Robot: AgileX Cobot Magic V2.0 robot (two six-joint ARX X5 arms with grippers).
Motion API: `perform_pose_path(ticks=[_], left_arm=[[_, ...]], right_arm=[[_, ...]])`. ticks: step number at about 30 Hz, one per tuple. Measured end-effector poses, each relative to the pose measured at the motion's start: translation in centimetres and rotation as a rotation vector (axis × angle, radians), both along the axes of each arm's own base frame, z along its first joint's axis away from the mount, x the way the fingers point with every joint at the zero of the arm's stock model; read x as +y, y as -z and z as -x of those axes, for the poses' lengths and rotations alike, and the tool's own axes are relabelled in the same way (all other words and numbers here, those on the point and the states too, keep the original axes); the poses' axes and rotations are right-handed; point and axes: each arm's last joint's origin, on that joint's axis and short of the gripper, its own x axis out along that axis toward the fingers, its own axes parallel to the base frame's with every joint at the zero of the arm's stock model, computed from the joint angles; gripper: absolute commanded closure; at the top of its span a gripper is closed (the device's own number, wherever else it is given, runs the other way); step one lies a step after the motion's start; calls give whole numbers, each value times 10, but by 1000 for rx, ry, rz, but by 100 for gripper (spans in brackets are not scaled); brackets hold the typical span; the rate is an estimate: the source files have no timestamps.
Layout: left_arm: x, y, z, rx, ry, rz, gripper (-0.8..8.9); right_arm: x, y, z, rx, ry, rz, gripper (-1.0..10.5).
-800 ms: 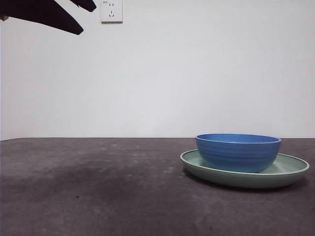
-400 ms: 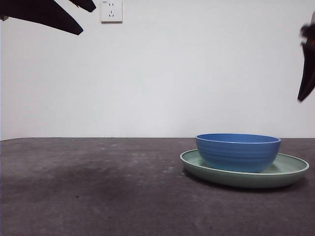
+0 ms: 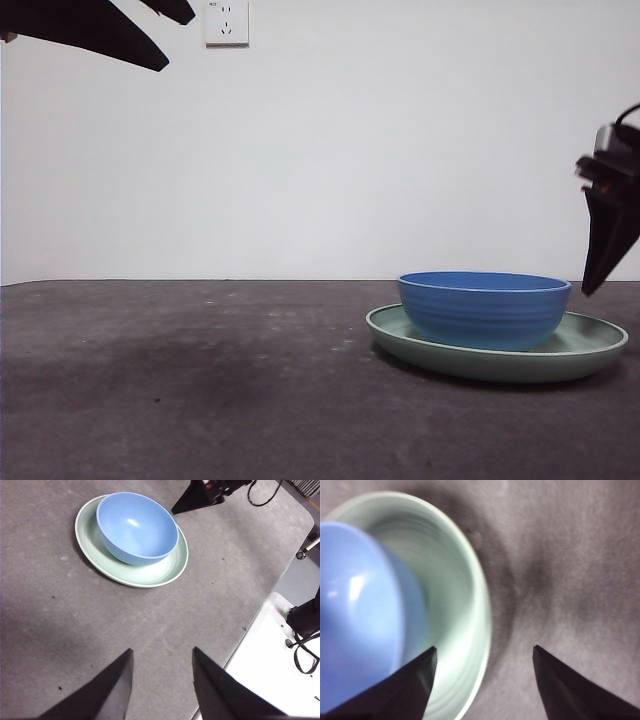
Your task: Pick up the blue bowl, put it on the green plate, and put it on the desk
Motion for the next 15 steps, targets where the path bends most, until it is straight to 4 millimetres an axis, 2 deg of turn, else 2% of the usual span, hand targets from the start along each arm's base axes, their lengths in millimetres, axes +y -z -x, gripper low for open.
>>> perform_pose_path(ticks=[11, 15], left_arm=[[0, 0, 0, -3, 0, 2, 623], [0, 0, 0, -3, 0, 2, 623]], right_arm=[[7, 19, -12, 7, -35, -13, 759], [9, 23, -14, 16, -42, -12, 830]])
